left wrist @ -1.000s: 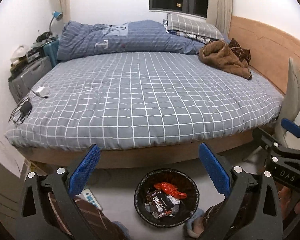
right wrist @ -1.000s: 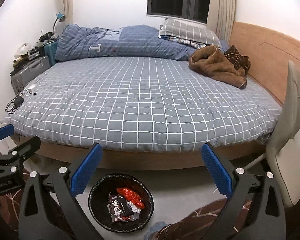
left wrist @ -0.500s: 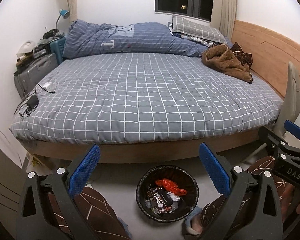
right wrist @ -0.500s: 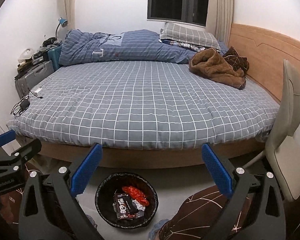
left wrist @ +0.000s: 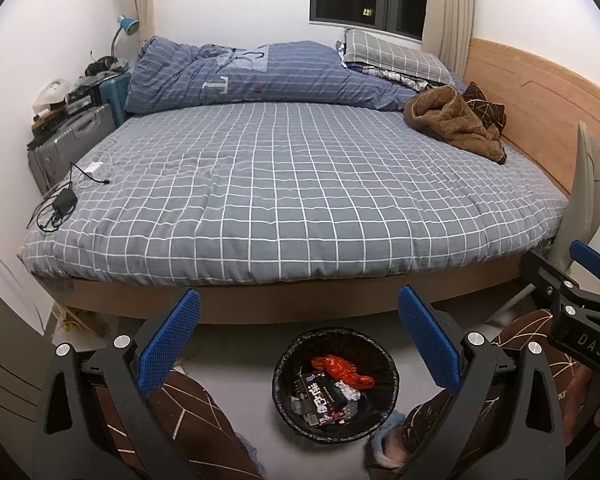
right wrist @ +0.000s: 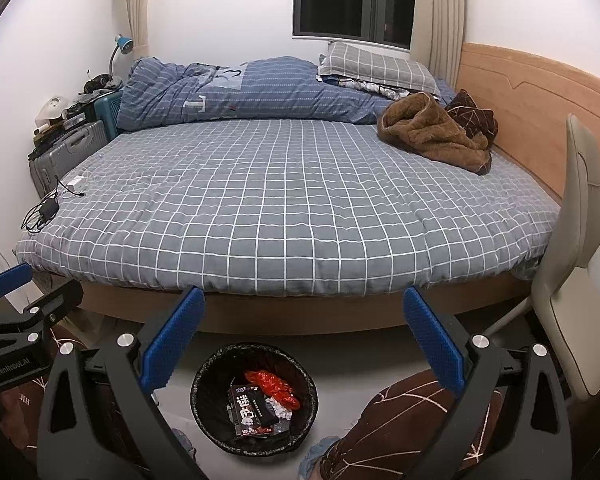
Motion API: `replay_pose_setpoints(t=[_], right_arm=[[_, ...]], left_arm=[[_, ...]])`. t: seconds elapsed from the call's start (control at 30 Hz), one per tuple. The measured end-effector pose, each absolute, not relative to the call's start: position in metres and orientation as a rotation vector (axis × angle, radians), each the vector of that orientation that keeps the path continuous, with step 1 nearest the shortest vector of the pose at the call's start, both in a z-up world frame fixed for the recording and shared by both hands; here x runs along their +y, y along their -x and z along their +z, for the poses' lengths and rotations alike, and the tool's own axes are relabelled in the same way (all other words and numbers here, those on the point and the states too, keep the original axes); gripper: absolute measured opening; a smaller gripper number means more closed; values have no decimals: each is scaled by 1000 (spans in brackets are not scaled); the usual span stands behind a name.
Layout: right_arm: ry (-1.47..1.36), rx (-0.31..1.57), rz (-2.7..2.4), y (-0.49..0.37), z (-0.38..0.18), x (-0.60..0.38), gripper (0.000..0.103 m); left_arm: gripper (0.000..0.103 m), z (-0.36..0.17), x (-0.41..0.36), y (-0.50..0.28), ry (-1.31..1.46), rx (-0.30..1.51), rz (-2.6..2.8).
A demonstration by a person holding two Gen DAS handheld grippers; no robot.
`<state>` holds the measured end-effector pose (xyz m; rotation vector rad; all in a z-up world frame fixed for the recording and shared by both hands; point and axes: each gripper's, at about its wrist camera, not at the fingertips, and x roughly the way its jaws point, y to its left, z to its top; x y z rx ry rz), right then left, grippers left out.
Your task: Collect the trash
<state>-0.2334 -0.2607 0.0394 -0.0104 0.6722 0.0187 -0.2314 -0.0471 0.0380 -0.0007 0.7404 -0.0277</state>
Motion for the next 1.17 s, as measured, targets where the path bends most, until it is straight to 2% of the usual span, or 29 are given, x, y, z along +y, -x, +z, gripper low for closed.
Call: replay_pose_setpoints(t=[1.17], right_arm=[[-1, 668, 29, 234, 39, -246, 95]], left_arm=[[97, 43, -51, 231, -44, 718, -8]])
